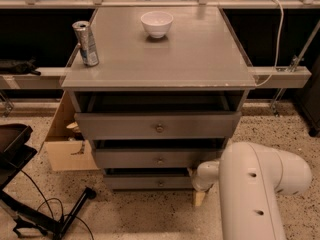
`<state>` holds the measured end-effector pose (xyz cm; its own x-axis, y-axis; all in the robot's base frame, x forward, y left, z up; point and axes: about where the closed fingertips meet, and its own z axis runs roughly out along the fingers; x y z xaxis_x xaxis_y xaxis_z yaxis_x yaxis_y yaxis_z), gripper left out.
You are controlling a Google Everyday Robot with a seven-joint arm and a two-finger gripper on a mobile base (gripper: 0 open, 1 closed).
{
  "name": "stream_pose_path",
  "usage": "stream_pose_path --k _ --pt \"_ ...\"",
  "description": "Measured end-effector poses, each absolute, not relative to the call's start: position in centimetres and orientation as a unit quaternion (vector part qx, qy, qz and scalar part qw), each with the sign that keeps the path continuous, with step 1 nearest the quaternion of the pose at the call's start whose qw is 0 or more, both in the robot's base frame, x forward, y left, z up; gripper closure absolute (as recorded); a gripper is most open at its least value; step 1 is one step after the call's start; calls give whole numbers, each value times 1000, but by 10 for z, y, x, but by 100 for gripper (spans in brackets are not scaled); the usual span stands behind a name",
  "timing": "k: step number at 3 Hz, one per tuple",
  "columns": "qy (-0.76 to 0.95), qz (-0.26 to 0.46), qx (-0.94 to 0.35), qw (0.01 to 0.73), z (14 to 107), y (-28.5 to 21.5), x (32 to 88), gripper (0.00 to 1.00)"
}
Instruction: Open bottom drawer
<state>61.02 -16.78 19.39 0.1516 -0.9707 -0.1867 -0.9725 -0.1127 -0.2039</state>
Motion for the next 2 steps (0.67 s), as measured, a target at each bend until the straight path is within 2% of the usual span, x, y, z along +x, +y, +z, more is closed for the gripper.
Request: stream_pose_path --k 1,2 --pt "660 8 -740 133 173 -175 613 0" --pt "666 9 -734 130 159 -181 613 16"
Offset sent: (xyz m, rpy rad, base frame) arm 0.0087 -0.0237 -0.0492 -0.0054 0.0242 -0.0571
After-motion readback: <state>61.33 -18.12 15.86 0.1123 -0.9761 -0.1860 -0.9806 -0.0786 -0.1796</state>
